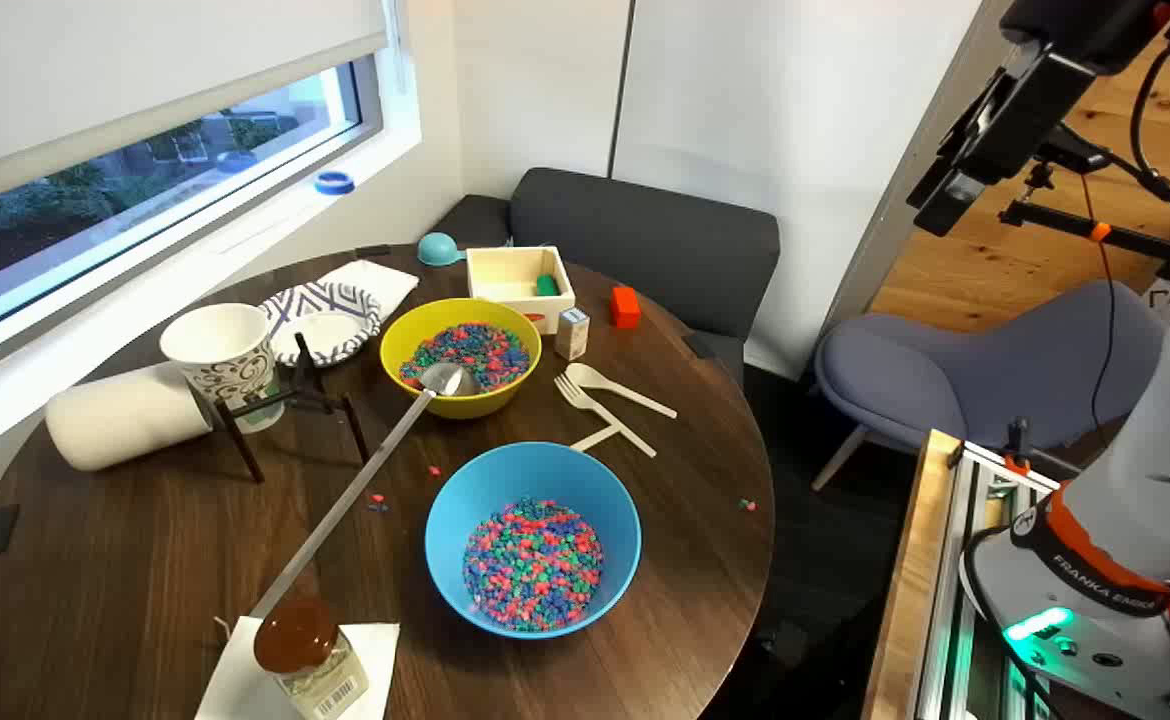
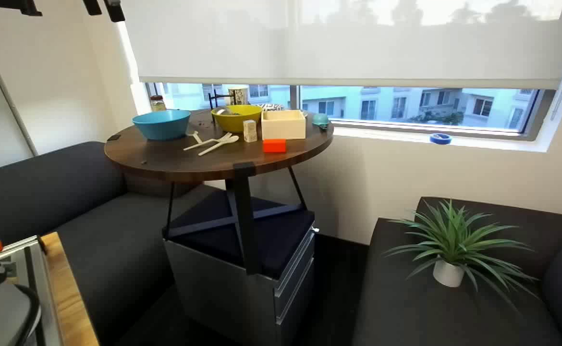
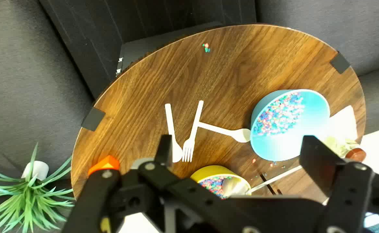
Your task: Pick up the laying orange block and stack it on top of the white block in an upright position
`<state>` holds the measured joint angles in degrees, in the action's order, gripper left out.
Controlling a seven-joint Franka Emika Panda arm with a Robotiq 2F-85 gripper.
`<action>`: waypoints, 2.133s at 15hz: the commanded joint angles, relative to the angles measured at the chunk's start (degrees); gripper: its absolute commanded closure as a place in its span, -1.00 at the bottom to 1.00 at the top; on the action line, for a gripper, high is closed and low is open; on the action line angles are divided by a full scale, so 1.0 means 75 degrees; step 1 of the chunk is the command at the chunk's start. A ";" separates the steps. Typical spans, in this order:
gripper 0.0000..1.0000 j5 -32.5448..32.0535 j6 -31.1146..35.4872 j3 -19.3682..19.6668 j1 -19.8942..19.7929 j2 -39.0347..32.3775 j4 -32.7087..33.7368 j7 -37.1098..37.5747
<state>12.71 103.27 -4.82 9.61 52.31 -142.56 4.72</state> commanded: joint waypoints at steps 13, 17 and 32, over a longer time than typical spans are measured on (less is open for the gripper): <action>-1.00 0.0829 -0.0018 0.0942 -0.0591 -0.1064 -0.0047 -0.0097; -1.00 0.1221 -0.0074 0.1422 -0.0938 -0.2591 0.0282 -0.0079; -1.00 0.2761 -0.1320 0.1737 -0.2200 -0.8400 0.3832 0.1808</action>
<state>29.31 99.13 8.06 -5.36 -4.02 -121.06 14.72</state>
